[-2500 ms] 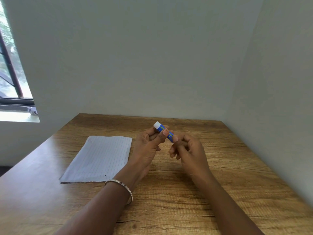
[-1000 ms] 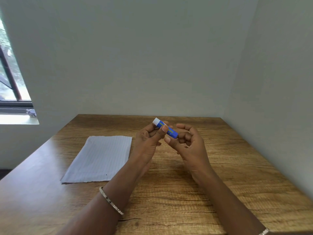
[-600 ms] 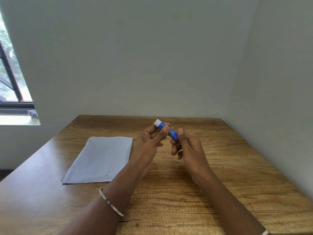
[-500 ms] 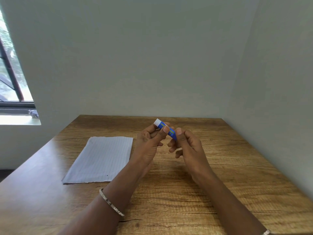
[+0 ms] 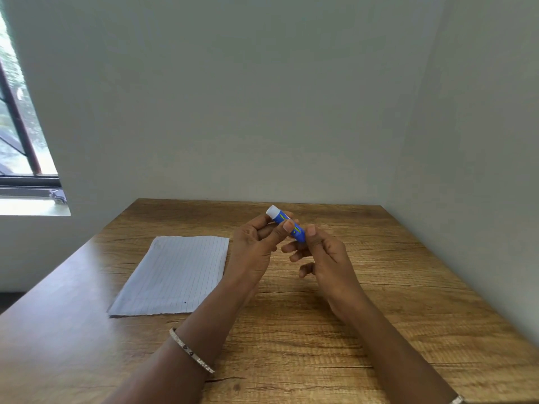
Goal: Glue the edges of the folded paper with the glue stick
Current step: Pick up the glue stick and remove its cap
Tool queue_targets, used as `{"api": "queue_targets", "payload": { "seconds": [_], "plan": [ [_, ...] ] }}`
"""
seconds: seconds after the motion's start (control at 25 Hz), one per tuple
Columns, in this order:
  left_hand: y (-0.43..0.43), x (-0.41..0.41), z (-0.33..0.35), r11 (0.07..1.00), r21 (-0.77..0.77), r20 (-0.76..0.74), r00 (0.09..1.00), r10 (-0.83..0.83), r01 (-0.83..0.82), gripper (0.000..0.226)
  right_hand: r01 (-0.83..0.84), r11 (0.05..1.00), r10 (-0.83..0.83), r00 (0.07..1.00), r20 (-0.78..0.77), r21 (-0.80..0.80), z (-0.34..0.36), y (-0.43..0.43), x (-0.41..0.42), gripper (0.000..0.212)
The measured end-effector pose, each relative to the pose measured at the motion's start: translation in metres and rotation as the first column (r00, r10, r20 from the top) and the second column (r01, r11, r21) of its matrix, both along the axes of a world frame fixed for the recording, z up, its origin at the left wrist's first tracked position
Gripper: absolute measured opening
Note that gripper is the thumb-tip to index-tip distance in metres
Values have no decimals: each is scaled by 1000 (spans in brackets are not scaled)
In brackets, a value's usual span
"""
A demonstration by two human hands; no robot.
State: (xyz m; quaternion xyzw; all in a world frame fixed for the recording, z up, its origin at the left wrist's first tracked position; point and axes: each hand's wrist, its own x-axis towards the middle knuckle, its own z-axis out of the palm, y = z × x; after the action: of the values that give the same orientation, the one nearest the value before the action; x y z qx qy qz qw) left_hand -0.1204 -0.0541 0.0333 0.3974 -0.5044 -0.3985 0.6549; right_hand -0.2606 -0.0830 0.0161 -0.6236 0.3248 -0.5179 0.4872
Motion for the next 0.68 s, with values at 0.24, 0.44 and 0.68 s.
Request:
{"api": "queue_targets", "payload": {
  "seconds": [0.24, 0.44, 0.68],
  "plan": [
    [0, -1, 0, 1000, 5, -4, 1000, 8, -8, 20, 39, 998, -33, 992, 126, -42, 2, -3, -5, 22],
    [0, 1, 0, 1000, 5, 8, 1000, -11, 10, 26, -28, 998, 25, 998, 51, 60, 2, 0, -2, 49],
    [-1, 0, 0, 1000, 8, 1, 1000, 13, -13, 24, -23, 999, 20, 992, 125, 24, 5, 1, -3, 39]
  ]
}}
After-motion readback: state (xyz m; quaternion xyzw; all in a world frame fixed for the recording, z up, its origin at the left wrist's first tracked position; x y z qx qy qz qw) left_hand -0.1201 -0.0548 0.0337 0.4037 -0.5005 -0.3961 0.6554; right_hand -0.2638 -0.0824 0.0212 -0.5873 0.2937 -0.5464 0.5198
